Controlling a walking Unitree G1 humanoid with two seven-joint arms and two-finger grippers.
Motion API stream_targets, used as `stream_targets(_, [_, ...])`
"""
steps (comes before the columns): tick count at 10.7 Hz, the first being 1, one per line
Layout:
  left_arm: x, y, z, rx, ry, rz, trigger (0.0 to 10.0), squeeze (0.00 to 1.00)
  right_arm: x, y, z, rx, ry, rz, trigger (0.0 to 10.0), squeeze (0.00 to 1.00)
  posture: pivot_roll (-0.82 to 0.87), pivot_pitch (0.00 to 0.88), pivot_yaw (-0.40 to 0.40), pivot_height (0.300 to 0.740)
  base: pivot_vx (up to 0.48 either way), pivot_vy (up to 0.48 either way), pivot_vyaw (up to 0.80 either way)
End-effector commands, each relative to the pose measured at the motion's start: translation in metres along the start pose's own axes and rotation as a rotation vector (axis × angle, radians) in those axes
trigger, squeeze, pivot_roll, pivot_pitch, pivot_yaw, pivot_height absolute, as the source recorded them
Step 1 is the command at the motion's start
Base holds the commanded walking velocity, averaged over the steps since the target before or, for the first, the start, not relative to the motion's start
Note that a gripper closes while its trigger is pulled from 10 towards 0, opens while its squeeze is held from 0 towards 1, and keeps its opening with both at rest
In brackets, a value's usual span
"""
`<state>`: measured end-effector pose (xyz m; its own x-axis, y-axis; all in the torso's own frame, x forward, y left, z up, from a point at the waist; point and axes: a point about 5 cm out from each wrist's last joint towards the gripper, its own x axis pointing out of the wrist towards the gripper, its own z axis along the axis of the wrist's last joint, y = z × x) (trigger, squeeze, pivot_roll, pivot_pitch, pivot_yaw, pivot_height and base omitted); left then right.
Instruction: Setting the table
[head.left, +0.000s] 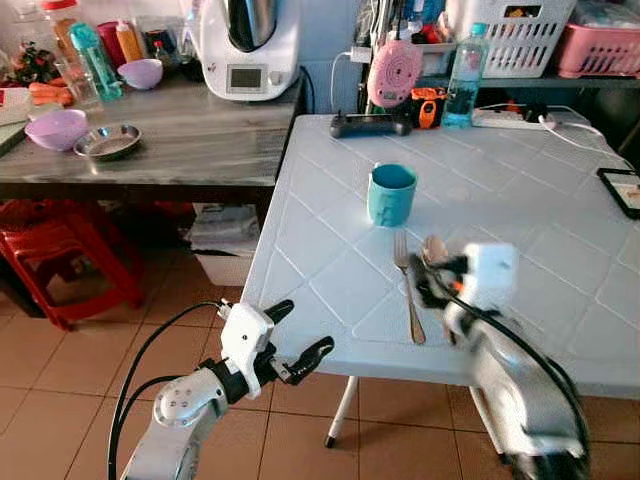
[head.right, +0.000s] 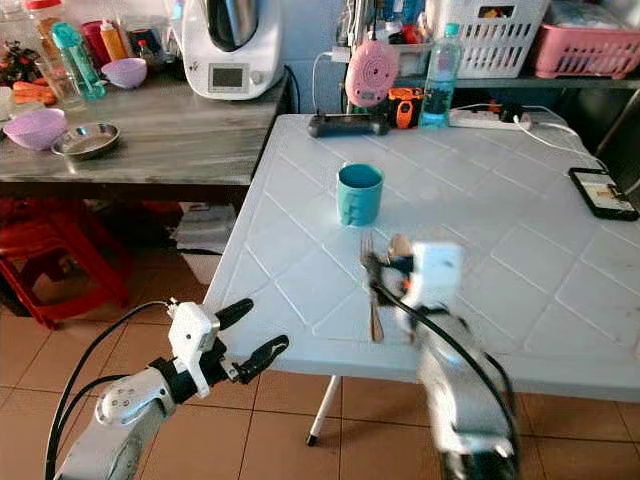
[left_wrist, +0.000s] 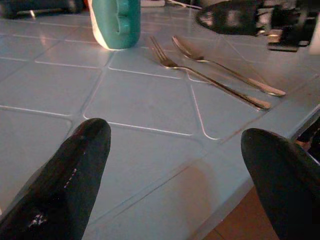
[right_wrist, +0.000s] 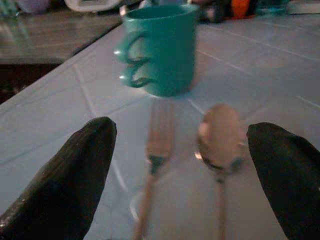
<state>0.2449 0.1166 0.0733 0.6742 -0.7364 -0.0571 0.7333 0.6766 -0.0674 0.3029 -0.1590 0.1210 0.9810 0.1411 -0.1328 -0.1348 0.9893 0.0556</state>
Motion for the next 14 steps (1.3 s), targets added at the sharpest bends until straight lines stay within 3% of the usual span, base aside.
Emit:
stream_targets(1, [-0.001,0.001,0.001,0.007,0.002,-0.007,10.0,0.00,0.003,0.004,-0.003,-0.003,0.033,0.017,10.0,0.00,0.04,0.014,0.052,0.740,0.000,0.000,0.00])
stream_targets(2, [-0.001,0.003,-0.001,0.001,0.004,-0.003,10.0,0.00,0.009,0.010,-0.013,0.010,0.123,0.034,10.0,0.00,0.04,0.013,0.051,0.740,0.000,0.000,0.00])
stream_targets(4, [-0.002,0.009,-0.003,-0.002,0.007,0.023,10.0,0.00,0.018,0.022,-0.015,-0.015,0.147,0.059,10.0,0.00,0.04,0.013,0.043,0.740,0.000,0.000,0.00])
stream_targets(8, [0.003,0.002,0.005,0.013,-0.007,-0.043,10.0,0.00,0.029,0.027,-0.019,-0.032,0.199,0.084,10.0,0.00,0.05,0.008,0.039,0.740,0.000,0.000,0.00])
stream_targets(11, [0.005,0.000,0.009,0.016,-0.022,-0.049,10.0,0.00,0.027,0.027,-0.029,-0.018,0.237,0.075,10.0,0.00,0.06,0.009,0.037,0.740,0.000,0.000,0.00])
stream_targets(12, [0.006,0.000,0.010,0.020,-0.022,-0.048,10.0,0.00,0.027,0.026,-0.034,-0.005,0.254,0.071,1.1,0.00,0.05,0.008,0.041,0.740,0.000,0.000,0.00])
stream_targets(13, [0.007,0.000,0.010,0.026,-0.020,-0.051,10.0,0.00,0.026,0.024,-0.037,0.004,0.267,0.059,0.0,0.00,0.05,0.008,0.041,0.740,0.000,0.000,0.00])
stream_targets(14, [0.007,0.000,0.010,0.028,-0.017,-0.054,10.0,0.00,0.025,0.021,-0.040,0.014,0.283,0.044,0.0,0.00,0.05,0.007,0.045,0.740,0.000,0.000,0.00])
